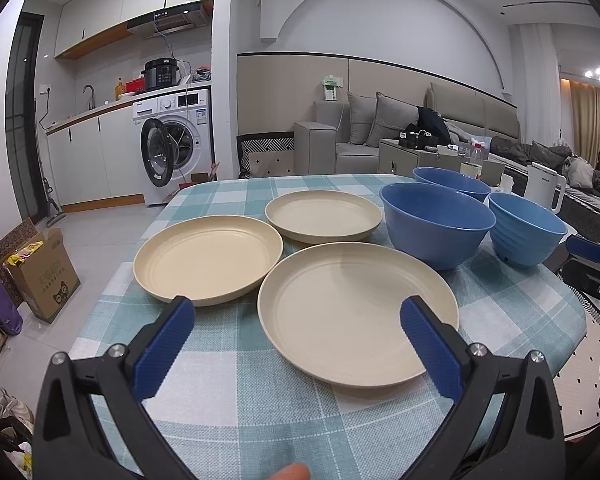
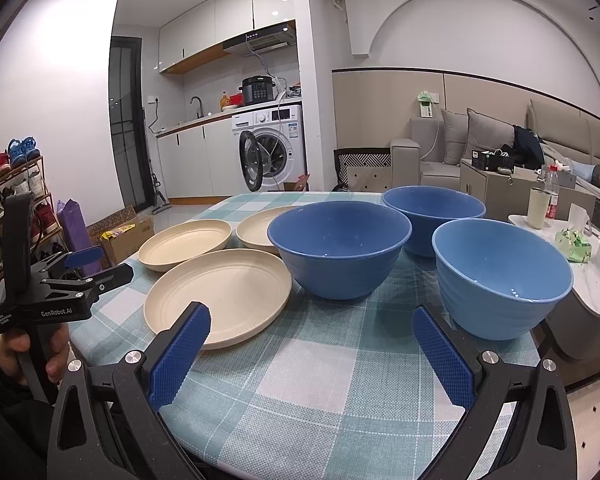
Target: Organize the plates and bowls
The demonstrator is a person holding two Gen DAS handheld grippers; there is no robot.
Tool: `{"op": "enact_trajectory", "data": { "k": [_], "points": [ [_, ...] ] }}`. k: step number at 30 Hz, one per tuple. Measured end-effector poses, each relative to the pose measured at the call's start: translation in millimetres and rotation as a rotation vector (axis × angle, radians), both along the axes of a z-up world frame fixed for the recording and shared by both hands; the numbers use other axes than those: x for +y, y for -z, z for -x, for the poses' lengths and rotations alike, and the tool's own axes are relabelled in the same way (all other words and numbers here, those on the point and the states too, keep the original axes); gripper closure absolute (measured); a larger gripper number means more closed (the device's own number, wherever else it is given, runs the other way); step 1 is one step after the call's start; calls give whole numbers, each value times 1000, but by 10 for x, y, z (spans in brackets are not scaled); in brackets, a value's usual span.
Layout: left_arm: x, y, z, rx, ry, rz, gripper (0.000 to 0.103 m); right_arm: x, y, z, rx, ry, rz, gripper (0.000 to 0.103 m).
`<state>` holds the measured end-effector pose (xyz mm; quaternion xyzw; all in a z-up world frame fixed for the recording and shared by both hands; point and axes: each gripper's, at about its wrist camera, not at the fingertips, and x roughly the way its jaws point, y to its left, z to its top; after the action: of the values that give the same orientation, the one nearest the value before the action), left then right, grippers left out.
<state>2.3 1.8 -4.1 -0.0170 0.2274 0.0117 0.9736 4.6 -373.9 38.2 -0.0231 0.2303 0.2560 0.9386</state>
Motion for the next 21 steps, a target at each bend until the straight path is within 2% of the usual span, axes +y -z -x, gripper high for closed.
{"op": "enact_trajectory", "data": {
  "k": [21],
  "points": [
    [-2,2,6,2,-3,-4,0,20,12,-34,8,1,1,0]
  ]
}}
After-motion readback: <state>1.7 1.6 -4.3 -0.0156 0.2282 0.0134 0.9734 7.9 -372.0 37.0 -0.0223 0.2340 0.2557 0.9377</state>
